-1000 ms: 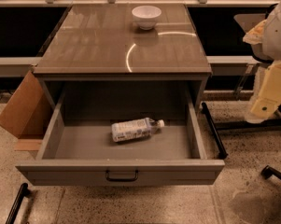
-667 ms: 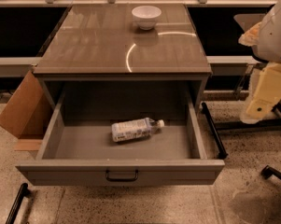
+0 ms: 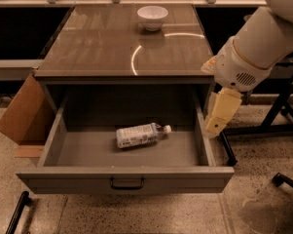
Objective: Pick blue plastic bottle from top drawer and place on counter
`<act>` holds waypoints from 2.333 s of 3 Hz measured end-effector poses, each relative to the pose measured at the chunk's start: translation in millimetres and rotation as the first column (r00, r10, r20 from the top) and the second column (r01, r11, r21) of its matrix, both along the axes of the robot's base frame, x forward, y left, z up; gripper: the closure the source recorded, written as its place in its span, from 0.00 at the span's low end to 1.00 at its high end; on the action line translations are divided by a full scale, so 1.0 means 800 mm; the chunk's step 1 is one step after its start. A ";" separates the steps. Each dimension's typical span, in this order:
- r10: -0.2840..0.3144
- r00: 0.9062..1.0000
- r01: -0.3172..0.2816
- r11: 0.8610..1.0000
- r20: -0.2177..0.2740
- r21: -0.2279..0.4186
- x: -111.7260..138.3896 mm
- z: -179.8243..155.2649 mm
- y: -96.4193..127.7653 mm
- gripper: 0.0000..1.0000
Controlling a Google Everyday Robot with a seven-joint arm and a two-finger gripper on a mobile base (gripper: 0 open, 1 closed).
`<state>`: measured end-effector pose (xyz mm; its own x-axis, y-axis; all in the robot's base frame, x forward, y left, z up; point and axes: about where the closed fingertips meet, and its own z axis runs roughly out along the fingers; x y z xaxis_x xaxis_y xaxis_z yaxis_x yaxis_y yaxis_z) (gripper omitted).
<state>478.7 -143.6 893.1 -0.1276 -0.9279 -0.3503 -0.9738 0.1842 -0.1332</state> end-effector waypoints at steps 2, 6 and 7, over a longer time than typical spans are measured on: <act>0.014 1.000 -0.013 1.000 -0.013 0.011 0.005 -0.012 0.007 0.00; 0.131 0.984 -0.118 0.987 -0.122 0.106 0.077 -0.191 0.109 0.00; 0.131 0.984 -0.118 0.987 -0.122 0.106 0.077 -0.191 0.109 0.00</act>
Offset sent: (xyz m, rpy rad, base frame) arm 0.0111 0.0112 -0.0234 0.0290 0.0325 0.0288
